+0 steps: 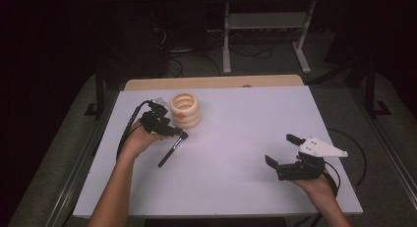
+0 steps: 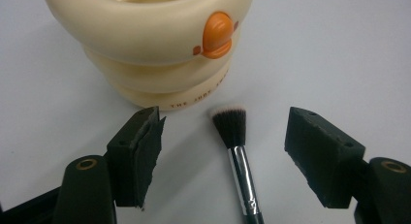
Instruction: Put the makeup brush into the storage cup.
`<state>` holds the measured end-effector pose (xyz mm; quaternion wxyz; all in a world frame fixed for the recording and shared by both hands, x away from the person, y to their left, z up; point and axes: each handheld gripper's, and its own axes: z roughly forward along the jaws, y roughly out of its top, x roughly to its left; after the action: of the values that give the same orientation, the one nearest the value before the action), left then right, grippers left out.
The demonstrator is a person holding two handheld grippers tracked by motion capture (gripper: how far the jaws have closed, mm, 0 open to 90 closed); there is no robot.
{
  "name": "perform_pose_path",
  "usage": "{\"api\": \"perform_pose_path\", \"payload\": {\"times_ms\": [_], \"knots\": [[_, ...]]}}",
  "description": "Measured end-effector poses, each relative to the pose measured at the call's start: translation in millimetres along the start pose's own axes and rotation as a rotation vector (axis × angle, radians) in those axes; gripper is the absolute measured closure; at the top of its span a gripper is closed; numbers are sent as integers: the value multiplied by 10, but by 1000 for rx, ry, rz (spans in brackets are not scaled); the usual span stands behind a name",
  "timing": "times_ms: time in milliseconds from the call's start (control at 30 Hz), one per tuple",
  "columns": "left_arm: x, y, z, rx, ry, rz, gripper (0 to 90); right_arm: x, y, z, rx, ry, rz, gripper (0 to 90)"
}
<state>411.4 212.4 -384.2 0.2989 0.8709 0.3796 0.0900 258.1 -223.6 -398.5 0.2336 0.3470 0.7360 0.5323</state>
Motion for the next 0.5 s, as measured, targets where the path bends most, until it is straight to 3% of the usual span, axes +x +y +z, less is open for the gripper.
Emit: {"api": "perform_pose_path", "payload": {"times_ms": [300, 333, 367, 400, 500], "knots": [[-14, 31, 75, 81, -2, 8, 351, -5, 4, -1, -2, -2, 3, 0], [-26, 26, 105, 86, -7, -13, 356, -6, 5, -3, -3, -2, 3, 0], [-26, 26, 105, 86, -7, -13, 363, -7, 4, -3, -3, -2, 3, 0], [-15, 24, 116, 118, -10, 1, 368, -8, 4, -4, -3, -3, 3, 0], [-16, 18, 138, 136, -15, -11, 387, -10, 5, -3, -2, -4, 5, 0]]}}
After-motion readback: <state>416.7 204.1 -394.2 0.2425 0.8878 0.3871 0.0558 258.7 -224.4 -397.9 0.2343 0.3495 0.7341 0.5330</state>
